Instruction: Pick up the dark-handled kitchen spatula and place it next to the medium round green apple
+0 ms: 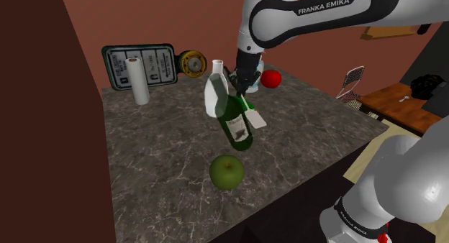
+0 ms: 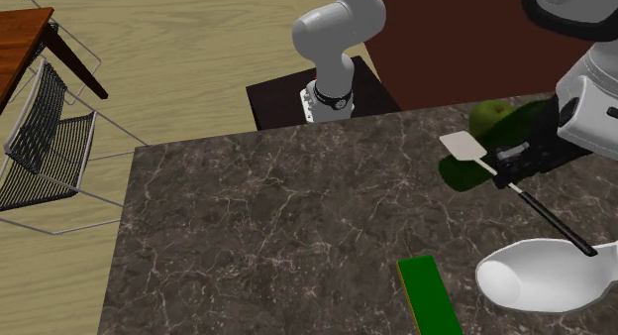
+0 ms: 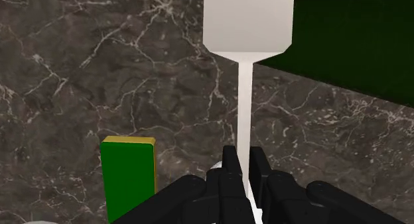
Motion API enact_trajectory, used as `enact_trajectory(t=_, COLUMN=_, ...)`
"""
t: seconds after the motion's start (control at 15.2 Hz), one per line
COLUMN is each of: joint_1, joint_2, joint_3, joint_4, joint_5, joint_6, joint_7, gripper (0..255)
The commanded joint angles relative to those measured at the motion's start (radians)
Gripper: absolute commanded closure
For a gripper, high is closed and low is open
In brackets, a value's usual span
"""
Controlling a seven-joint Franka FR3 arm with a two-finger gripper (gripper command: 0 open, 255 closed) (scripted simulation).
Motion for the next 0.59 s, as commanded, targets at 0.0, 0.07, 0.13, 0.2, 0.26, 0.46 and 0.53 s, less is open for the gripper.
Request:
enact_trajectory(t=0.0, joint_1=0.018, joint_2=0.033, joint_3=0.027, joint_4=0.041, joint_5=0.003, joint_6=-0.009, joint_7=0.044, gripper=255)
enact_trajectory(t=0.07, joint_1=0.027, joint_2=0.053, joint_3=0.041, joint_4=0.062, joint_5=0.004, joint_6=-0.011, joint_7=0.066, gripper=255)
enact_trajectory(t=0.13, joint_1=0.035, joint_2=0.073, joint_3=0.054, joint_4=0.084, joint_5=0.004, joint_6=-0.013, joint_7=0.088, gripper=255)
enact_trajectory(t=0.2, joint_1=0.044, joint_2=0.094, joint_3=0.066, joint_4=0.107, joint_5=0.003, joint_6=-0.016, joint_7=0.11, gripper=255)
enact_trajectory(t=0.26, joint_1=0.053, joint_2=0.116, joint_3=0.079, joint_4=0.132, joint_5=0.002, joint_6=-0.019, joint_7=0.132, gripper=255)
enact_trajectory(t=0.46, joint_1=0.08, joint_2=0.186, joint_3=0.114, joint_4=0.212, joint_5=-0.006, joint_6=-0.032, joint_7=0.196, gripper=255)
enact_trajectory(t=0.53, joint_1=0.089, joint_2=0.211, joint_3=0.124, joint_4=0.242, joint_5=-0.01, joint_6=-0.037, joint_7=0.217, gripper=255)
